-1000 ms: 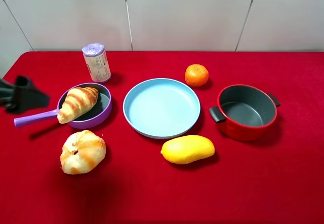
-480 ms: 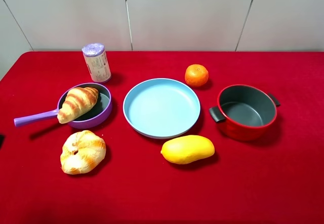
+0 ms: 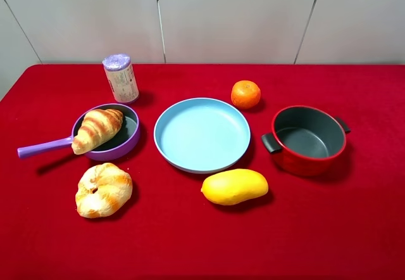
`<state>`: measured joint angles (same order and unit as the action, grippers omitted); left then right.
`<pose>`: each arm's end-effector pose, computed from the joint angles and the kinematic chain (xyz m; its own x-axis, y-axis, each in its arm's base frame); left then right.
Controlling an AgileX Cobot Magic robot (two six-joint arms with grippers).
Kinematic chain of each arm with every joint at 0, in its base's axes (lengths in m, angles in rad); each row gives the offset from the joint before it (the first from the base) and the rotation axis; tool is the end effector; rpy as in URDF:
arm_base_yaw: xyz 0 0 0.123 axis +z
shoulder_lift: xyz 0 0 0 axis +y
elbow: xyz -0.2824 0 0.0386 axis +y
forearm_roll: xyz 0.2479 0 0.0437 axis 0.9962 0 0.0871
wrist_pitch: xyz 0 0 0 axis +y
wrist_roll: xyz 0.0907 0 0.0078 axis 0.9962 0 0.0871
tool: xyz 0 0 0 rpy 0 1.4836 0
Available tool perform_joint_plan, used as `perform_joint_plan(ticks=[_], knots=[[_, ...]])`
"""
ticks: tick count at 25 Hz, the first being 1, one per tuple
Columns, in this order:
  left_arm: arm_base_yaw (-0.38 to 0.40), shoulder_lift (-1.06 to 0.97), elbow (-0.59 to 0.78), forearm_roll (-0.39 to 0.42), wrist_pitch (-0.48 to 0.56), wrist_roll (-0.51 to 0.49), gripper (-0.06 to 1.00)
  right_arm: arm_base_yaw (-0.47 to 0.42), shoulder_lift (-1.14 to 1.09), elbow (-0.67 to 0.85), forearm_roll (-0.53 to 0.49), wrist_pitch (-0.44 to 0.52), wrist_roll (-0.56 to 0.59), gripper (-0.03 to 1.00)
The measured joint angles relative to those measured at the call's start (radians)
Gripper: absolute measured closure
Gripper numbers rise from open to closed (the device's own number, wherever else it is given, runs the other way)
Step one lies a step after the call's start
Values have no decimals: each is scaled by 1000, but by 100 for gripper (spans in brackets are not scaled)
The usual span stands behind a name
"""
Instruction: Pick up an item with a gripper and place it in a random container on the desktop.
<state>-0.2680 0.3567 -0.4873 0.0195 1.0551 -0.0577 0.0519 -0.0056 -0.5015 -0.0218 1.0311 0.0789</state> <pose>0.0484 -0.0117 0.2657 -0.7276 0.1500 -0.6694 0.2191 0.9755 -0.0196 -0.0046 -0.0019 0.2800 -0.4238 0.0457 -0.9046 -0.0063 0.9986 0.0534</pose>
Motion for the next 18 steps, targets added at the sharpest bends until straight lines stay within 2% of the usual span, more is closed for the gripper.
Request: perform_joint_plan(ticks=[4,14,18], knots=[[11,-31,2,0,0,-1,-5,0,0,0,0,0,0,27],[144,-299,2,1,0,-1,-5,0,0,0,2,0,0,27],[154,-356,3,1,1,-1,-5,0,0,0,2,0,0,27]])
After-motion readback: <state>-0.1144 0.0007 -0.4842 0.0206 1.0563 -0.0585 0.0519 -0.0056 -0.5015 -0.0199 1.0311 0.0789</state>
